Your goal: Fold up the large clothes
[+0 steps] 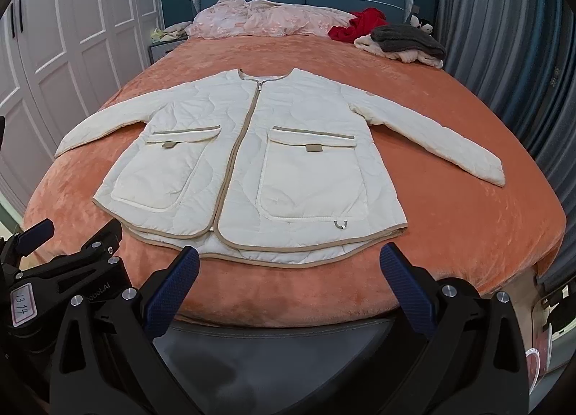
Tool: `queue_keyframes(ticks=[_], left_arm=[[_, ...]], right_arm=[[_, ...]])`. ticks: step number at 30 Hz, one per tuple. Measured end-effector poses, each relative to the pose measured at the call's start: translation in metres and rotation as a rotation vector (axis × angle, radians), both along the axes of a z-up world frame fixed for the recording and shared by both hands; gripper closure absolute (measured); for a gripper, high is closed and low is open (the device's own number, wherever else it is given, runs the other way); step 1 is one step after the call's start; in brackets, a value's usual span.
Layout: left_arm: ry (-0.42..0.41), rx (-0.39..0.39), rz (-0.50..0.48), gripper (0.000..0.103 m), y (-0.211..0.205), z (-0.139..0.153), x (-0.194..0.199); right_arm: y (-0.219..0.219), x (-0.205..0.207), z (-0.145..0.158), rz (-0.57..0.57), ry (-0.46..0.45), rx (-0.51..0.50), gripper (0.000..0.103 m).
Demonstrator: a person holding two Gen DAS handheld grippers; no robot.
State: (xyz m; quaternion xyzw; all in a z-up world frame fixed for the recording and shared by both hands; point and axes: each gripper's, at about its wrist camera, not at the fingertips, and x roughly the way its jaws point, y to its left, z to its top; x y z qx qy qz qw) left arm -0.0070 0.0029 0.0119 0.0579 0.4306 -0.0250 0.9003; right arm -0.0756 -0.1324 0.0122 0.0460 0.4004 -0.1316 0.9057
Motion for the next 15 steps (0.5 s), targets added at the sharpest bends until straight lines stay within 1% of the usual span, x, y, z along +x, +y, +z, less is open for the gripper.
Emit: queue_keyframes(ticks=[15], left_arm=[[0.002, 0.002, 0.008, 0.011, 0.005, -0.0007, -0.0005]], right_arm=[[0.0031, 0.0014, -0.0029, 0.005, 0.005, 0.003, 0.005]])
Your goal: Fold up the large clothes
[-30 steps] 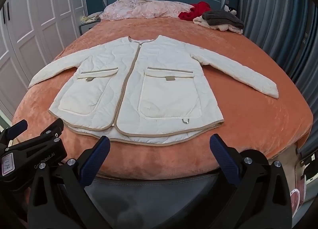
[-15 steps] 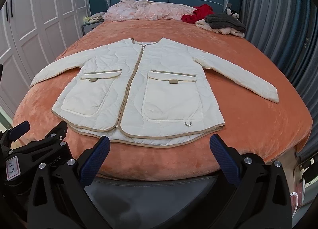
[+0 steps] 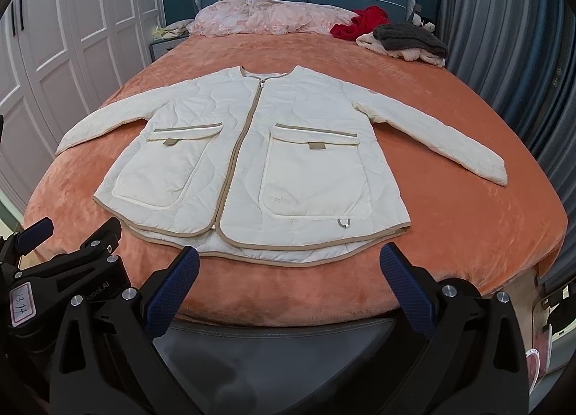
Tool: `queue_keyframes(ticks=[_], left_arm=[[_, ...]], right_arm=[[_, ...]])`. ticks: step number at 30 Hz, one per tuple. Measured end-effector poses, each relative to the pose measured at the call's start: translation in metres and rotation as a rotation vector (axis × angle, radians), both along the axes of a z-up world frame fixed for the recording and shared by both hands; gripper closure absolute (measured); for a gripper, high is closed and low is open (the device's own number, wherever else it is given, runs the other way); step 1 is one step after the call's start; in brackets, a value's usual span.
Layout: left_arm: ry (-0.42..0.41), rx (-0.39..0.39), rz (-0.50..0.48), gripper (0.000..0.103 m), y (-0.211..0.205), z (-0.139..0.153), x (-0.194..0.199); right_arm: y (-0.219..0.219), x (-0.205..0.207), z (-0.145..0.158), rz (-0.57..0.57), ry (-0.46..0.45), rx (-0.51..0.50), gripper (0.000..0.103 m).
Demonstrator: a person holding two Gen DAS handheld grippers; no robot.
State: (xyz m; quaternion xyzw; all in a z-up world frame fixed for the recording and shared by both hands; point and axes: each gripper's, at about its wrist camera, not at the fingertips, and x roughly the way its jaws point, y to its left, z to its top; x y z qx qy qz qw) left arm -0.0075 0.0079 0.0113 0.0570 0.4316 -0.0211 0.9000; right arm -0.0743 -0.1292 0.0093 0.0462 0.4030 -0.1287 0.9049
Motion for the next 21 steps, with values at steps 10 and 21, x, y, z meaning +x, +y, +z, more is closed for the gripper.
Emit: queue_keyframes(ticks=[10, 21], left_arm=[[-0.005, 0.01, 0.012, 0.011, 0.0021, -0.0055, 0.0021], [-0.005, 0.009, 0.013, 0.011, 0.0018, -0.0082, 0.002]], right_arm=[[0.003, 0.003, -0.0039, 0.008, 0.01, 0.003, 0.005], [0.0032, 0.0036, -0.0044, 0.006, 0.012, 0.001, 0.005]])
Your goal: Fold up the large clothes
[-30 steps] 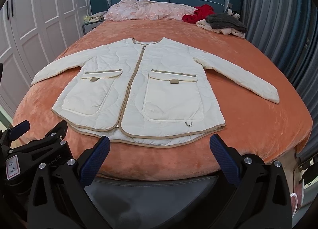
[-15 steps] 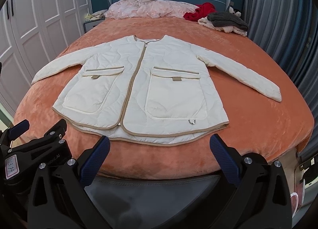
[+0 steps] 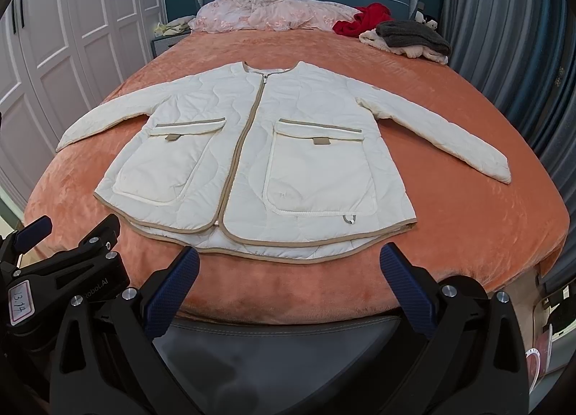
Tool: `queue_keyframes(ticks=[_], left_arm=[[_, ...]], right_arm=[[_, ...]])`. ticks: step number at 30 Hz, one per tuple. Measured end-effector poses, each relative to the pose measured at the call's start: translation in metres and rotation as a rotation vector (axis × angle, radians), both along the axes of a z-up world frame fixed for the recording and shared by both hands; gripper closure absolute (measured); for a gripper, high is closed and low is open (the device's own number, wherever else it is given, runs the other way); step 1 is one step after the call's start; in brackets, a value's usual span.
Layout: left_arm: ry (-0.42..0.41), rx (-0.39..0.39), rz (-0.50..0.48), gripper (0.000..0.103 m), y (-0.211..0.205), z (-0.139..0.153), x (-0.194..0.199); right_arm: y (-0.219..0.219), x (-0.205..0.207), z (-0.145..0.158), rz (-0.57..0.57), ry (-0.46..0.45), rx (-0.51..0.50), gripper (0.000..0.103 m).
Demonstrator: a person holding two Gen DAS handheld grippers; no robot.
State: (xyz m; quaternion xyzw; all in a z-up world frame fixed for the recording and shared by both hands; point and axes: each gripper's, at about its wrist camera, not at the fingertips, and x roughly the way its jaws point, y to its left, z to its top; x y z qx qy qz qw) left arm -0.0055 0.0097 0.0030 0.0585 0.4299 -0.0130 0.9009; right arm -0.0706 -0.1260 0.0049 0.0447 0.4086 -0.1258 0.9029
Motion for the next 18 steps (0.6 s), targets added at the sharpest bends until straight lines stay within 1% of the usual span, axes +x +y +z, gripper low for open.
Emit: queue_keyframes(ticks=[18], left_arm=[[0.002, 0.001, 0.002, 0.011, 0.0005, -0.0006, 0.0002]], right_arm=[[0.0002, -0.0001, 0.0, 0.0, 0.0, 0.0, 0.005]])
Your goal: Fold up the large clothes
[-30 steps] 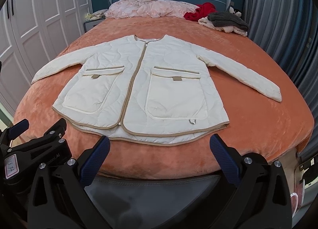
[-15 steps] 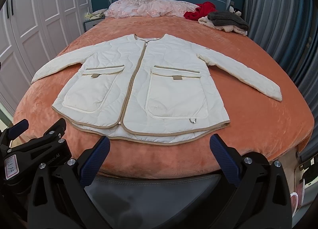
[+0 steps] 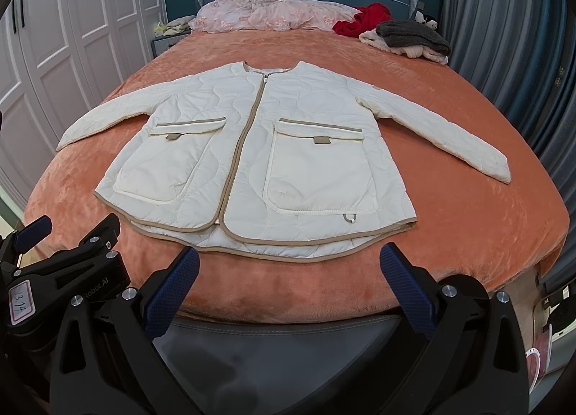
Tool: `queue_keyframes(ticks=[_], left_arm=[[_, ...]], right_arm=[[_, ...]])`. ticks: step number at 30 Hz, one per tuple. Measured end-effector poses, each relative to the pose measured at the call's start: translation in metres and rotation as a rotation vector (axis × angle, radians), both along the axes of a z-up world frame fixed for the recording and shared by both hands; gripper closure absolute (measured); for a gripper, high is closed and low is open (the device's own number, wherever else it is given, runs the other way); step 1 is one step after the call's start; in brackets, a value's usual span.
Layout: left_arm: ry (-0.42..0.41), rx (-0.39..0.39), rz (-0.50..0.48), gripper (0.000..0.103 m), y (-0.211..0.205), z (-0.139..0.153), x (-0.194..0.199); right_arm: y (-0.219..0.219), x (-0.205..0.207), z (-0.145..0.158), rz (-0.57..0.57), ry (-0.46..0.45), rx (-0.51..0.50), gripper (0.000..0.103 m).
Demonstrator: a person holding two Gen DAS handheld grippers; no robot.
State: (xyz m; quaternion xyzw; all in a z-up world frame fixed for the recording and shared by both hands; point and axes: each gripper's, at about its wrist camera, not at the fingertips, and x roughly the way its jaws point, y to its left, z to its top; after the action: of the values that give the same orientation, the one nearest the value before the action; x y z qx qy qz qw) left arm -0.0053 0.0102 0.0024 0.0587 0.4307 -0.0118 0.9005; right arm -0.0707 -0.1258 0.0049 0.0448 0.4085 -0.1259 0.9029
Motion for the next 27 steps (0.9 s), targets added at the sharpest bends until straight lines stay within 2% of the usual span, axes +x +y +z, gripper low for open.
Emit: queue_keyframes(ticks=[20, 27], left_arm=[[0.002, 0.001, 0.003, 0.011, 0.003, -0.001, -0.001], [0.016, 0.01, 0.002, 0.011, 0.003, -0.009, 0.003]], right_arm=[[0.0, 0.0, -0.002, 0.001, 0.004, 0.003, 0.005], [-0.002, 0.005, -0.014, 0.002, 0.021, 0.02, 0.005]])
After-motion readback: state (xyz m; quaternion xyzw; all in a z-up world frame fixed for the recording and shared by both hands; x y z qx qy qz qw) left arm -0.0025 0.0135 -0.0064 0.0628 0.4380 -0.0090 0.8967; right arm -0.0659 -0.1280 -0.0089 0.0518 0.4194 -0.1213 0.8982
